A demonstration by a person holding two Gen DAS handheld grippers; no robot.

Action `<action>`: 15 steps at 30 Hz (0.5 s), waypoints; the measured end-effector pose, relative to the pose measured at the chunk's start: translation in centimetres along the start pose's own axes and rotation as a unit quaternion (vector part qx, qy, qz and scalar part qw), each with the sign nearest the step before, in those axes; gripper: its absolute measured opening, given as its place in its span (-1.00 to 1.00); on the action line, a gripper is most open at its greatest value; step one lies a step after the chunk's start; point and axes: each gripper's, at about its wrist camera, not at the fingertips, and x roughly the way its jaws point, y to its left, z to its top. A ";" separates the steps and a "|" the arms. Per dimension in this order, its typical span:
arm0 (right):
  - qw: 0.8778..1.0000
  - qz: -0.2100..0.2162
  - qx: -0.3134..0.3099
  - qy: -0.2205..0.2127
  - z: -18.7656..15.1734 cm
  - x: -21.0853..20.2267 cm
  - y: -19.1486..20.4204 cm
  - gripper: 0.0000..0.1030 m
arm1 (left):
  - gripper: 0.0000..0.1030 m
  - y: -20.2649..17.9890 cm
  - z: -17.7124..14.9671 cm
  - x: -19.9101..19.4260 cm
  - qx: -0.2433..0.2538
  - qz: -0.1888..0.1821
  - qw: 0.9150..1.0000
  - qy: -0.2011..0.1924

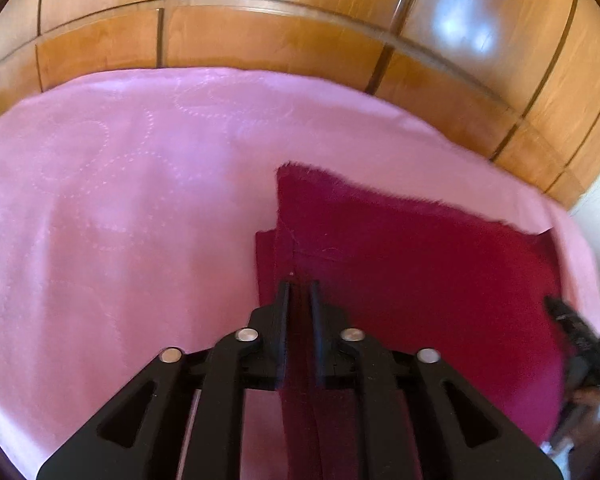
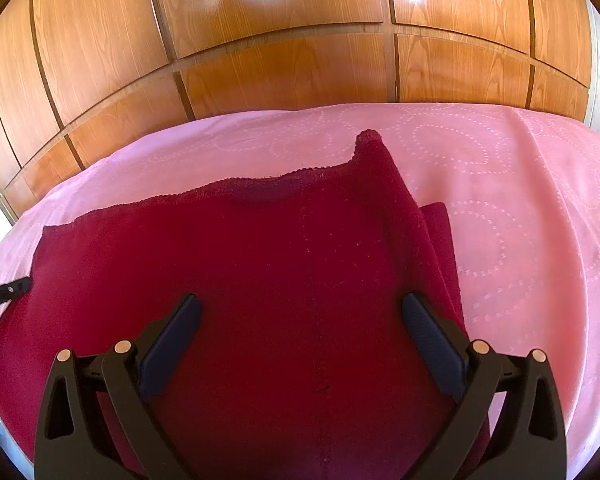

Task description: Fold small clothes

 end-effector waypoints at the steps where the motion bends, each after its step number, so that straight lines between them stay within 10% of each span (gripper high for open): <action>1: 1.000 0.000 0.000 0.000 0.0 0.0 0.0 0.96 | -0.39 0.2 0.4 -0.4 -0.001 -0.017 1.000 -0.002; 8: 1.000 0.000 -0.003 -0.003 0.0 0.1 -0.1 0.96 | -0.17 0.6 3.2 2.6 -0.023 -0.037 0.998 0.040; 11: 1.000 0.000 -0.001 -0.001 0.0 0.2 -0.1 0.96 | -0.81 0.5 3.7 4.3 -0.035 -0.033 0.997 0.055; 15: 0.999 -0.012 -0.017 0.030 1.4 0.1 0.5 0.95 | -0.87 -1.1 4.7 1.5 -0.004 -0.003 1.000 -0.019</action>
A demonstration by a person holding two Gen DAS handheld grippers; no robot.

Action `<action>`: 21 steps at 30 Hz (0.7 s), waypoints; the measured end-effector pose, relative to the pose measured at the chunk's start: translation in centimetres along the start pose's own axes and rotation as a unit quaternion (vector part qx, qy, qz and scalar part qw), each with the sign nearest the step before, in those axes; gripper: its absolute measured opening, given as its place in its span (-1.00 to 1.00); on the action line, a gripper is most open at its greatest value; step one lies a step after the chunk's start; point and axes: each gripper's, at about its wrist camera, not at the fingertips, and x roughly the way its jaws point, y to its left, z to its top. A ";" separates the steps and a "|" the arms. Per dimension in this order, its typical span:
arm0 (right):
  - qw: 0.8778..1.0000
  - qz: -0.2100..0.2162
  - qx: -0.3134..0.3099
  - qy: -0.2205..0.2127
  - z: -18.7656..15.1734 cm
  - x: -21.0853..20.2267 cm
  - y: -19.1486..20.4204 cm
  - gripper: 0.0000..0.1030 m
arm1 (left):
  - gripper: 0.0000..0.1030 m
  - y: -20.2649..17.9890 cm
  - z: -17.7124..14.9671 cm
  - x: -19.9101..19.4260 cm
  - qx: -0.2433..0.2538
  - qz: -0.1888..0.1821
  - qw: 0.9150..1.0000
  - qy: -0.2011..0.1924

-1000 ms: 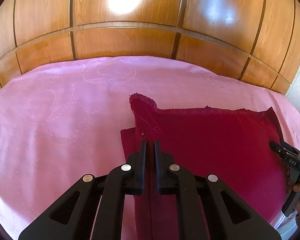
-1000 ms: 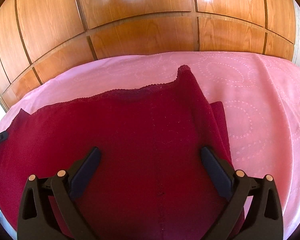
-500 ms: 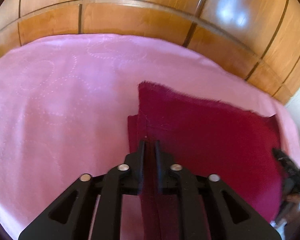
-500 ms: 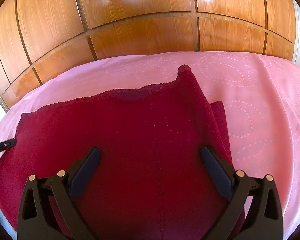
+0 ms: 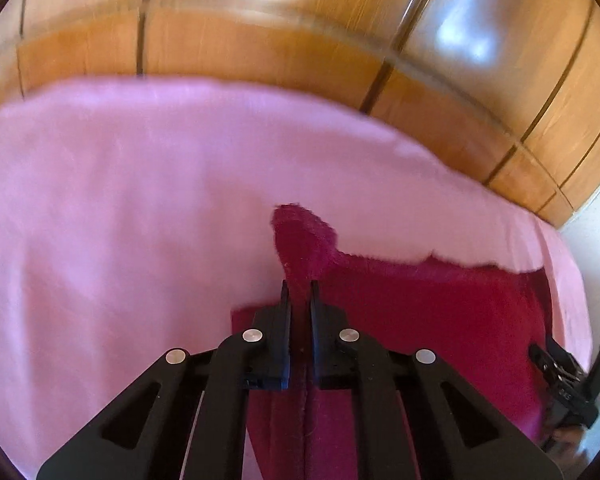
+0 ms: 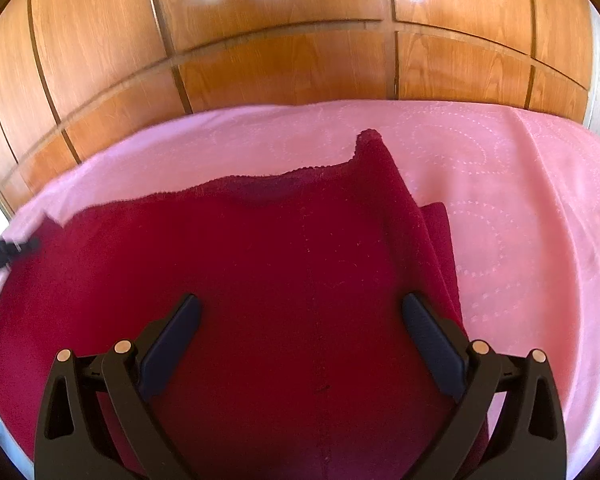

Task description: Fold small clothes

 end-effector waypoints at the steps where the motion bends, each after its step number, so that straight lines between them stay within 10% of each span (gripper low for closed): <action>1: 1.000 0.001 0.001 -0.002 0.4 -0.3 -0.1 0.94 | -0.87 0.1 0.1 -0.6 -0.002 0.004 1.000 -0.012; 6: 0.999 -0.011 0.027 -0.034 2.7 -1.4 -1.9 0.94 | -0.87 0.3 0.0 1.6 0.022 0.040 0.999 0.009; 14: 0.990 -0.011 0.139 0.031 2.9 4.8 -7.9 0.71 | -0.85 0.5 -0.8 5.5 0.025 0.080 0.996 0.037; 21: 0.990 -0.004 0.138 0.027 3.0 4.6 -8.1 0.76 | -0.41 -0.4 -1.2 0.4 0.026 0.123 0.992 -0.009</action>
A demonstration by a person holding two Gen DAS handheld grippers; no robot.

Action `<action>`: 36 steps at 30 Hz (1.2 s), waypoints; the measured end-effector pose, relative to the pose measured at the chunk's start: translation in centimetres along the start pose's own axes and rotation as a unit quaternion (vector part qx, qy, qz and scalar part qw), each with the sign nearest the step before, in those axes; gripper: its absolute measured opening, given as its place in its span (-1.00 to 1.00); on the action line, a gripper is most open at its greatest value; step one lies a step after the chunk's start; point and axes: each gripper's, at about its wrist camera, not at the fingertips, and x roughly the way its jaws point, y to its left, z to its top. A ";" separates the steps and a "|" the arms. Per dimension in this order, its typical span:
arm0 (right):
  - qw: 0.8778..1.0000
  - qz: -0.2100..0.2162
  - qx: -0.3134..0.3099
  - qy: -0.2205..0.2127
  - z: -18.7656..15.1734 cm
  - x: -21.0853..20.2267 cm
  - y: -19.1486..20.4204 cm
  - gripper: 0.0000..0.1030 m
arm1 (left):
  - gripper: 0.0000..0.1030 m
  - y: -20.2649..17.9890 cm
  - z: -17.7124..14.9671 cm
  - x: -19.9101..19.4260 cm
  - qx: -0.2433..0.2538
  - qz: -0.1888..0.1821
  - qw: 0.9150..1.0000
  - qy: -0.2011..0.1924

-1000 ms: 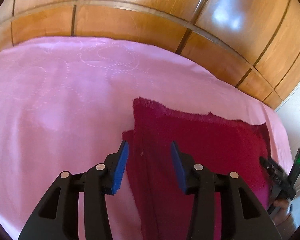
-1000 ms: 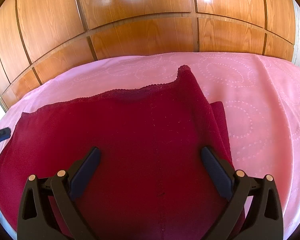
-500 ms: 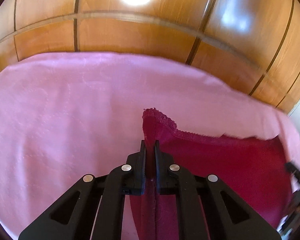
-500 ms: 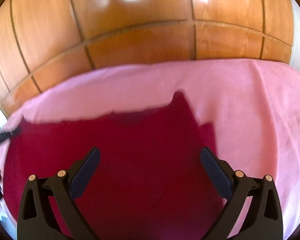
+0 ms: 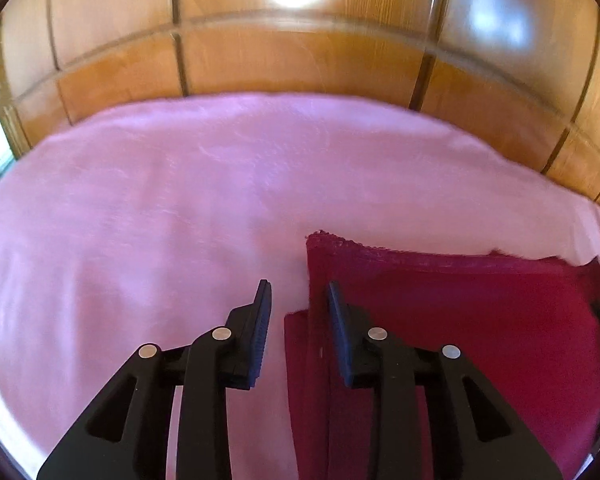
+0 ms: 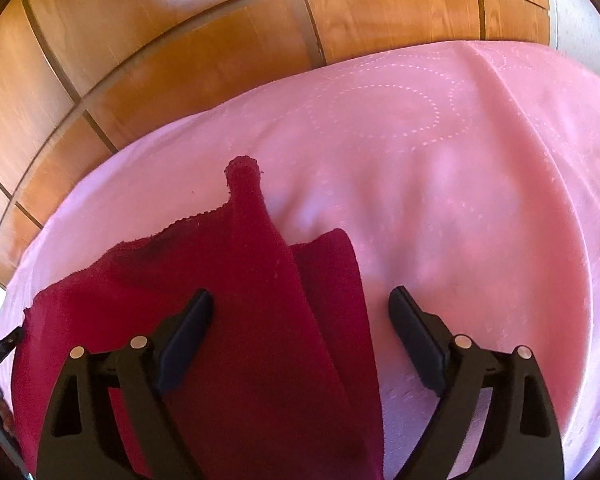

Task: Fold small clothes
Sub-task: 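Release the edge with the left gripper and smooth the sweater flat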

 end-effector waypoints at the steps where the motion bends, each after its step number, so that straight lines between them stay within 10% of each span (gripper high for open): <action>1: 1.000 0.003 0.000 -0.001 -0.3 -0.2 0.2 0.76 | -0.29 -0.1 -0.3 -1.1 0.000 -0.003 1.000 -0.010; 3: 1.000 0.011 0.004 -0.002 -0.4 -0.3 0.1 0.79 | 0.07 -0.4 -1.6 -3.6 0.004 -0.015 0.999 -0.033; 26: 1.000 0.020 -0.007 0.018 -0.5 -0.6 0.6 0.92 | 0.07 -4.5 -10.4 -6.9 0.065 -0.064 0.996 -0.018; 36: 0.991 0.101 -0.041 0.078 -3.7 -5.2 -1.3 0.94 | 0.07 -4.3 -10.6 -6.7 0.069 -0.066 0.995 -0.020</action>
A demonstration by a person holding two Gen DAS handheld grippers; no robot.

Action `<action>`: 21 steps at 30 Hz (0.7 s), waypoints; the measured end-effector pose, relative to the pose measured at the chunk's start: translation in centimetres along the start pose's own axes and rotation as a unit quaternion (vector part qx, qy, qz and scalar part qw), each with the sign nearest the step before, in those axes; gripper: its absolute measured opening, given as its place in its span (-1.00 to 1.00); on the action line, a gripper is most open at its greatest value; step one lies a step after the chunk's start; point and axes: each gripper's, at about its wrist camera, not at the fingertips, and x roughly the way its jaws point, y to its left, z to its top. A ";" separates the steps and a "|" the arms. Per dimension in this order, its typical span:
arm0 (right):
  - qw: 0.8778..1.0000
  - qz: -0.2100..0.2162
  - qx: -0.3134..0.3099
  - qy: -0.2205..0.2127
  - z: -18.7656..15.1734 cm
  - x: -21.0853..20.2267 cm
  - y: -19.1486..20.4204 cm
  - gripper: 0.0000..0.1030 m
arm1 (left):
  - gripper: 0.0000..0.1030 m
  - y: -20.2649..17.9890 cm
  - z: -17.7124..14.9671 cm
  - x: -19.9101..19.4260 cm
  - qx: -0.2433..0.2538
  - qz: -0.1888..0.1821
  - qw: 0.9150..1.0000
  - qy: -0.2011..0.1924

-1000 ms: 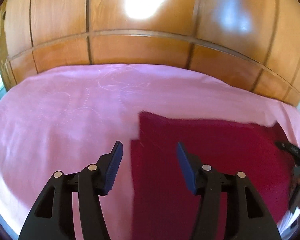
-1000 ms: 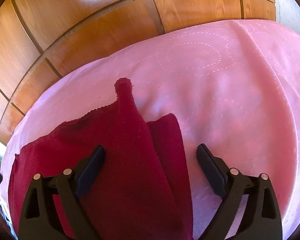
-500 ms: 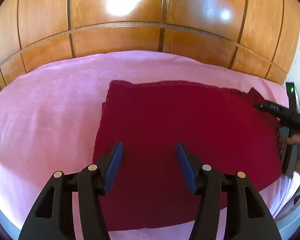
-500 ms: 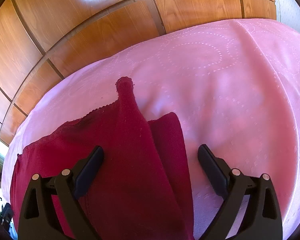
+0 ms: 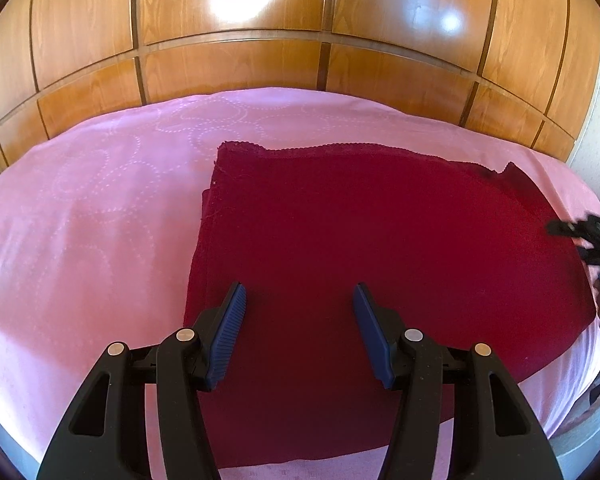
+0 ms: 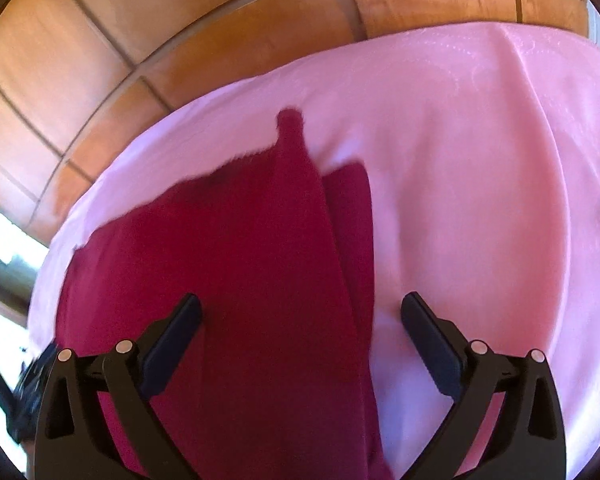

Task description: Fold small clothes

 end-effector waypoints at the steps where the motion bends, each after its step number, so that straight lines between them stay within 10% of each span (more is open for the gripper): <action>1: 1.000 0.004 -0.003 0.002 -0.6 -0.3 0.0 0.93 | 0.07 0.0 0.0 0.0 -0.001 0.000 1.000 0.000; 21: 1.000 -0.011 -0.026 0.006 -4.9 -2.0 1.9 -0.02 | 0.04 0.0 0.4 -1.3 -0.018 -0.003 1.000 -0.020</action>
